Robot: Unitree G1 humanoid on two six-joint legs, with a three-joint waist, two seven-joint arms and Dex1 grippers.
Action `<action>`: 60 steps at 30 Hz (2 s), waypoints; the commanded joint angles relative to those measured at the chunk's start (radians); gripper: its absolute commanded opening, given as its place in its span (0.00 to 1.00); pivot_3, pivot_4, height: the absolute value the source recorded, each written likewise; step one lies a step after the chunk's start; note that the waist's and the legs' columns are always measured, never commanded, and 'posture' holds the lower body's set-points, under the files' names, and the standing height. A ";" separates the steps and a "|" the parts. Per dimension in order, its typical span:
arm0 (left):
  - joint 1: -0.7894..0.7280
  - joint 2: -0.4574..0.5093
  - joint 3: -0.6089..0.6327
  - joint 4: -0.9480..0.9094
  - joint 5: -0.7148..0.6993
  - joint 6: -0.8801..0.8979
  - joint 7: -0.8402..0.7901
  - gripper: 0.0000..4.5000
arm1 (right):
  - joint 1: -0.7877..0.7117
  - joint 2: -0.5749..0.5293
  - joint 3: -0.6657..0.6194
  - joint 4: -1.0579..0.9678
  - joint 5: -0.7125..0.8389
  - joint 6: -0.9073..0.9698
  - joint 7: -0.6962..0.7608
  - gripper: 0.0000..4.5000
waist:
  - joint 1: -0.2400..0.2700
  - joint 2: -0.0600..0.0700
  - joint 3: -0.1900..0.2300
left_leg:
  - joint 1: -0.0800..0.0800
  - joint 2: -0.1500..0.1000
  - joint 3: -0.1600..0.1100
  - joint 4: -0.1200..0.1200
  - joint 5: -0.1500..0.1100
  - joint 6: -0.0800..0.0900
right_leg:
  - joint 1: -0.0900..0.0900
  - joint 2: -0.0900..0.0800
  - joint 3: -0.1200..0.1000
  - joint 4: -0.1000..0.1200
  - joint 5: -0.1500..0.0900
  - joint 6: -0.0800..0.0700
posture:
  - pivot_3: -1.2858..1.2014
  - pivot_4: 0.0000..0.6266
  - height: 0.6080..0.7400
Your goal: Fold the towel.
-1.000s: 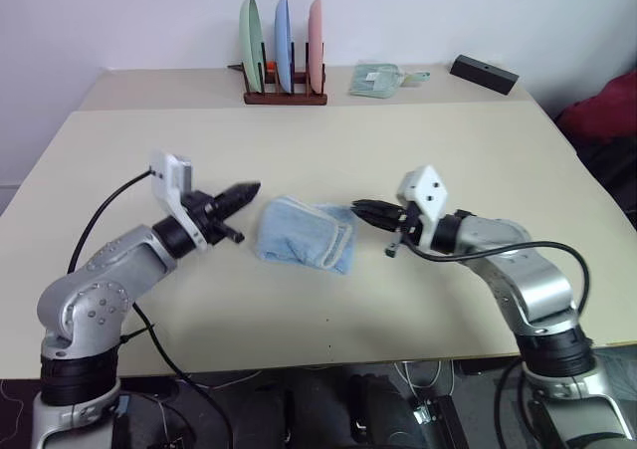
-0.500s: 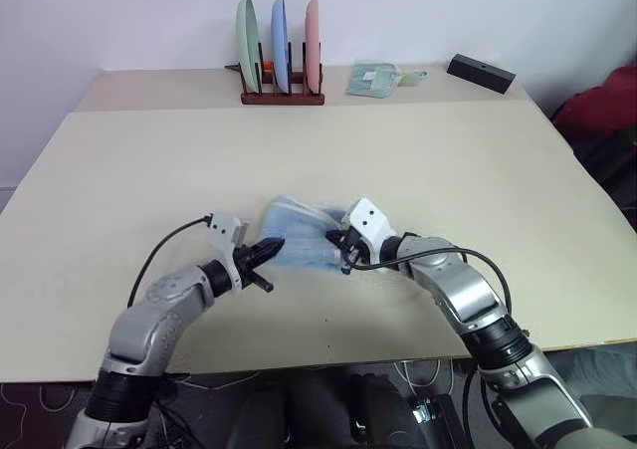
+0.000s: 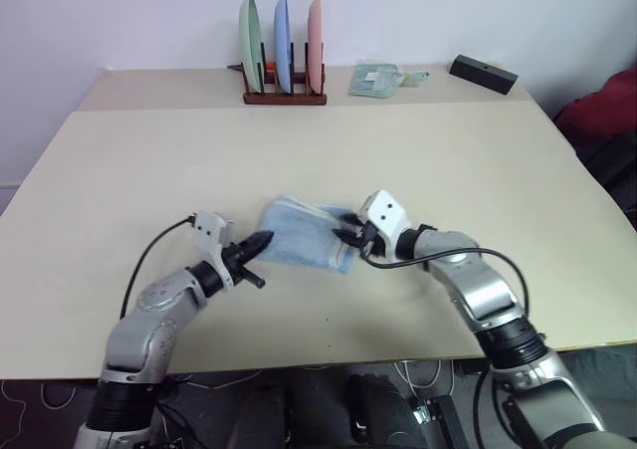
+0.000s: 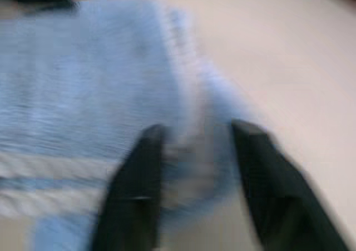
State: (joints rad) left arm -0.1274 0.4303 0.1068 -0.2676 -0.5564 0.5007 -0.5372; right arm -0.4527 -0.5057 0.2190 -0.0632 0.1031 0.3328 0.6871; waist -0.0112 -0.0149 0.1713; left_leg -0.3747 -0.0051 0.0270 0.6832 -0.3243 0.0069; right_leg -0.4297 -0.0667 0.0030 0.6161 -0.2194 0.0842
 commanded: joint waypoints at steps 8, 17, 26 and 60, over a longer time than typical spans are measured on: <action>0.029 0.105 0.080 -0.096 -0.032 0.014 -0.057 0.00 | -0.004 0.033 -0.345 -0.134 0.480 0.726 -0.033 0.94 | -0.002 0.000 0.000 | 0.000 0.002 -0.001 0.000 0.000 0.000 | 0.000 0.000 0.000 0.000 0.000 -0.001 | 0.52 0.24 1.00; 0.059 0.129 0.087 -0.169 -0.105 0.076 -0.097 0.00 | -0.015 0.247 -0.418 -0.169 0.558 1.009 -0.270 0.94 | -0.003 0.001 0.000 | -0.006 0.000 -0.001 -0.001 0.000 0.000 | -0.006 -0.003 0.000 0.000 -0.001 -0.004 | 0.52 0.24 1.00; 0.067 0.142 0.094 -0.206 -0.136 0.098 -0.113 0.00 | -0.058 0.386 -0.417 -0.104 0.522 1.049 -0.416 0.94 | -0.010 0.001 0.000 | -0.012 -0.001 -0.001 -0.001 0.000 -0.001 | -0.012 -0.003 -0.001 0.002 0.000 -0.001 | 0.52 0.24 1.00; -0.050 0.101 -0.049 -0.087 -0.071 0.045 -0.209 0.00 | -0.264 0.161 -1.236 0.131 0.667 0.700 -0.768 0.01 | -0.003 0.003 0.000 | -0.013 0.000 0.000 0.000 0.001 0.000 | -0.012 0.004 -0.003 0.002 0.001 0.000 | 0.52 0.24 1.00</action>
State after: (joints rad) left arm -0.1664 0.5342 0.0610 -0.3519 -0.6343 0.5698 -0.7317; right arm -0.6946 -0.3270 -0.9791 0.0634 0.7387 1.0811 -0.0520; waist -0.0141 -0.0115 0.1716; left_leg -0.3881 -0.0052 0.0266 0.6834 -0.3236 0.0066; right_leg -0.4417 -0.0624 -0.0003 0.6182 -0.2184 0.0844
